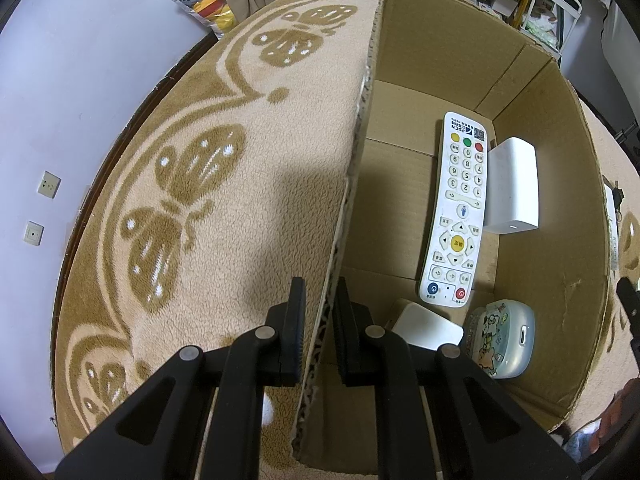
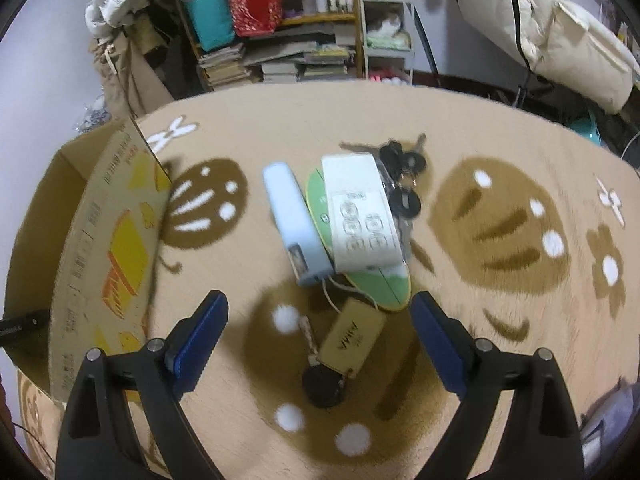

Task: Organize rigid objects
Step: 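Move the open right tool back over the item pile, then grasp the keys by the AIMA tag with the right tool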

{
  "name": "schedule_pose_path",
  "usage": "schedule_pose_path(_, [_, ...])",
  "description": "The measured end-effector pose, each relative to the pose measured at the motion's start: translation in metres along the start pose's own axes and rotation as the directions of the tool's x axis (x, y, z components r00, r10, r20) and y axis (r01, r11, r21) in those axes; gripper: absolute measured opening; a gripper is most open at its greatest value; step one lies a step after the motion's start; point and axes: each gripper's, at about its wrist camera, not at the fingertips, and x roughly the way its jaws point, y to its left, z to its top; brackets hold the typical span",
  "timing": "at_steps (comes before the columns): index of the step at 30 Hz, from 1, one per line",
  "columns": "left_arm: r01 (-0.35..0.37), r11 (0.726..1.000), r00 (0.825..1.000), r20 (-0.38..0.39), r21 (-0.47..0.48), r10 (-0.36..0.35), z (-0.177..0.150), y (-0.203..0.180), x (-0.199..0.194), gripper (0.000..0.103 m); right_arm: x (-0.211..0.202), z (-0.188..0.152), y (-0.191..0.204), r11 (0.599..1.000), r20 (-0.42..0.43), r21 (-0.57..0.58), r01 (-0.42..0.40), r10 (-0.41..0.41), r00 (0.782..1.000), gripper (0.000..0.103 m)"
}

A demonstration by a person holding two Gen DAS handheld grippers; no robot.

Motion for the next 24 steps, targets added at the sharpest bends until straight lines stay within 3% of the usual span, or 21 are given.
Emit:
schedule_pose_path(10, [-0.001, 1.000, 1.000, 0.000, -0.001, 0.001, -0.001, -0.001, 0.000, 0.013, 0.028, -0.018, -0.008, 0.999, -0.078, 0.032, 0.016, -0.013, 0.997, 0.097])
schedule_pose_path(18, [-0.008, 1.000, 1.000, 0.001, 0.004, 0.008, -0.001, -0.003, 0.000, 0.013, 0.046, -0.030, 0.007, 0.995, -0.097, -0.021, 0.096, -0.097, 0.990, 0.097])
schedule_pose_path(21, [-0.007, 1.000, 1.000, 0.001, 0.003, 0.007, -0.002, -0.003, 0.000, 0.013, 0.046, -0.032, 0.010, 0.994, -0.101, -0.025, 0.104, -0.106, 0.989, 0.091])
schedule_pose_path(24, [-0.008, 1.000, 1.000, 0.001, 0.004, 0.008, -0.002, -0.003, 0.000, 0.013, 0.045, -0.034, 0.015, 0.995, -0.104, -0.037, 0.090, -0.094, 0.990, 0.079])
